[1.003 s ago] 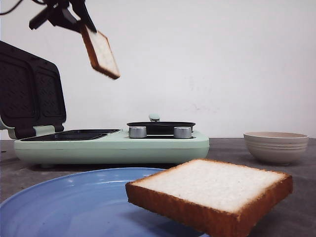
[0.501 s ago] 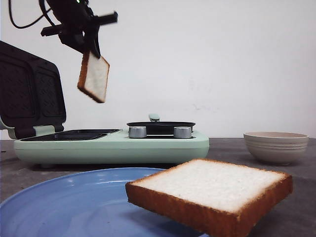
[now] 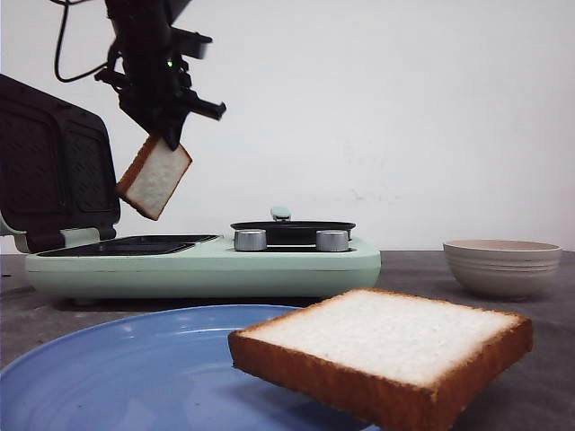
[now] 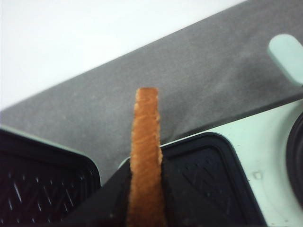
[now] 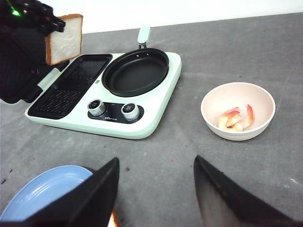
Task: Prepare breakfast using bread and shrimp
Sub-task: 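Lift the bread slice with the left gripper toward the sandwich press, then lower the bread onto a press plate and open the left gripper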
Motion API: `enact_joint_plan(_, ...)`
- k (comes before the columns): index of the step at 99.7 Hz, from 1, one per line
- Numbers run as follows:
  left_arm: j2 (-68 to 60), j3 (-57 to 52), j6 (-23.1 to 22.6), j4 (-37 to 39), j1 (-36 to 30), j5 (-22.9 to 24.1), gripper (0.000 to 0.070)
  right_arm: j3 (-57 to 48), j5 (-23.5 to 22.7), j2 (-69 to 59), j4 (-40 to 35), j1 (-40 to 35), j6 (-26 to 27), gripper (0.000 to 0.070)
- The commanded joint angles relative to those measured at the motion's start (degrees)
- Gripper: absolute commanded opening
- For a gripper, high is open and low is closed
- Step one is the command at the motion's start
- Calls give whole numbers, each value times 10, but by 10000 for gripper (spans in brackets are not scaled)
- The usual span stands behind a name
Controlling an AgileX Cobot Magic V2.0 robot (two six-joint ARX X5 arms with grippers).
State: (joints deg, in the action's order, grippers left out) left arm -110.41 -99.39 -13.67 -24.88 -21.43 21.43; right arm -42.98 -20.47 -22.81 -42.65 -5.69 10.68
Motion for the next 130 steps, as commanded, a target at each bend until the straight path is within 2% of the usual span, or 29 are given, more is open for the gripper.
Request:
enact_joint_plan(1,-24,-18,-46,7,-6,13,3,-7,7,-4,6,-2,-9,307)
enact_joint_plan(25,-56,-18,-84,18,-12,56,3,-7,10,-4,6,-2,-10,308)
enact_joint_plan(37,-64,-18,-88,18,-11,58,3,-7,10,-4,6,-2,-10,308)
enact_joint_plan(65,-80,-18,-76,16,-17,25,3,-7,11,-7,6,-2,-13,308)
enact_joint_plan(112,-102,-18,-62,-16,-18,10,7,-7,25,-8,6,-2,-13,308)
enact_joint_plan(116,-102,-18,-62,-19,-18,10,57,-7,27,-8,6,-2,-13,308)
enact_joint_plan(119,-102,-18,-62,-19,-18,10,127,-7,27,-10,6,-2,-13,308)
enact_joint_plan(130,-102,-18,-62,-4,-18,11,512,-7,27,-11,6,-2,-13,308)
